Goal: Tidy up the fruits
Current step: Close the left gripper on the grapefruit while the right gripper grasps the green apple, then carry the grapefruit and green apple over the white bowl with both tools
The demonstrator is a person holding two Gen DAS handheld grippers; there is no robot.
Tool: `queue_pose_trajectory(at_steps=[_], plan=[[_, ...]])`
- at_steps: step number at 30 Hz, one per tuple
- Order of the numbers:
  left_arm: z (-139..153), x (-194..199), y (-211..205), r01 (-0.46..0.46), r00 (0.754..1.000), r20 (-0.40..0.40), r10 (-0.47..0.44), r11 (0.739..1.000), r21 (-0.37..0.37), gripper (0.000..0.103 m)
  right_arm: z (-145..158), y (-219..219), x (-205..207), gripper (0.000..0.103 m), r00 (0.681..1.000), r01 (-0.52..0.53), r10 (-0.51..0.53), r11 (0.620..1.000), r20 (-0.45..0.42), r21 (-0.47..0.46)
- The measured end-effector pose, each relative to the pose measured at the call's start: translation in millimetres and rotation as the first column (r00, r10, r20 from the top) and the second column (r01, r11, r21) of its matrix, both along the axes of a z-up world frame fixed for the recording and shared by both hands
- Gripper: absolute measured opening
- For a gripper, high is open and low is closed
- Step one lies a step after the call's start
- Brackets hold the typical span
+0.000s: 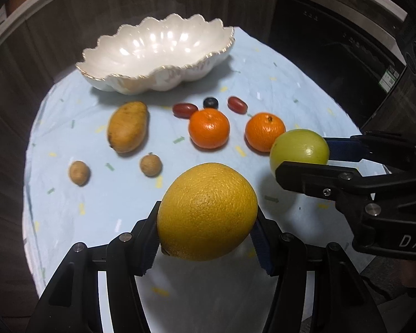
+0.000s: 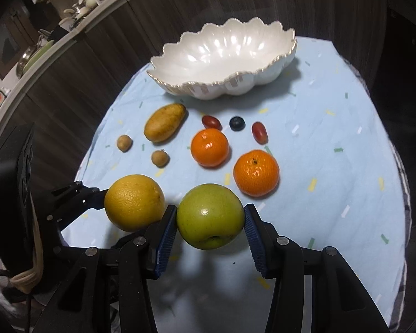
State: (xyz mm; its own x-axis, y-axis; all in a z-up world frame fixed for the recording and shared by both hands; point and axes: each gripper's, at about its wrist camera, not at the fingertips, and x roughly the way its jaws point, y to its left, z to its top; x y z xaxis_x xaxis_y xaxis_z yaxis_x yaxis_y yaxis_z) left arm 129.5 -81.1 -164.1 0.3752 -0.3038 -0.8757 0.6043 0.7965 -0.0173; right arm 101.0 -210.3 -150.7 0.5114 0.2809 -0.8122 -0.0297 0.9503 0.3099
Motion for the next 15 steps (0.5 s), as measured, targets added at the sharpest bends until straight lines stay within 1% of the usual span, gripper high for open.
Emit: queue_pose_trajectory(at_steps=[8, 9, 15], plan=[[30, -10, 8, -0.045, 0.998, 0.048, 0.045, 0.999, -0.013, 0.057, 30, 2, -13, 0.049, 0.998, 0.001, -0.001, 1.0, 0.063, -0.008], [33, -11, 9, -0.059, 0.996, 0.062, 0.058, 0.998, 0.007, 0.057, 33, 3, -14, 0.049, 0.997, 0.001, 0.0, 1.0, 0.071, -0.01], [53, -15, 15, -0.097, 0.992, 0.085, 0.098, 0.995, -0.014, 0.057, 53, 6, -20, 0.049, 0.994, -0.009, 0.011, 1.0, 0.105, -0.012]])
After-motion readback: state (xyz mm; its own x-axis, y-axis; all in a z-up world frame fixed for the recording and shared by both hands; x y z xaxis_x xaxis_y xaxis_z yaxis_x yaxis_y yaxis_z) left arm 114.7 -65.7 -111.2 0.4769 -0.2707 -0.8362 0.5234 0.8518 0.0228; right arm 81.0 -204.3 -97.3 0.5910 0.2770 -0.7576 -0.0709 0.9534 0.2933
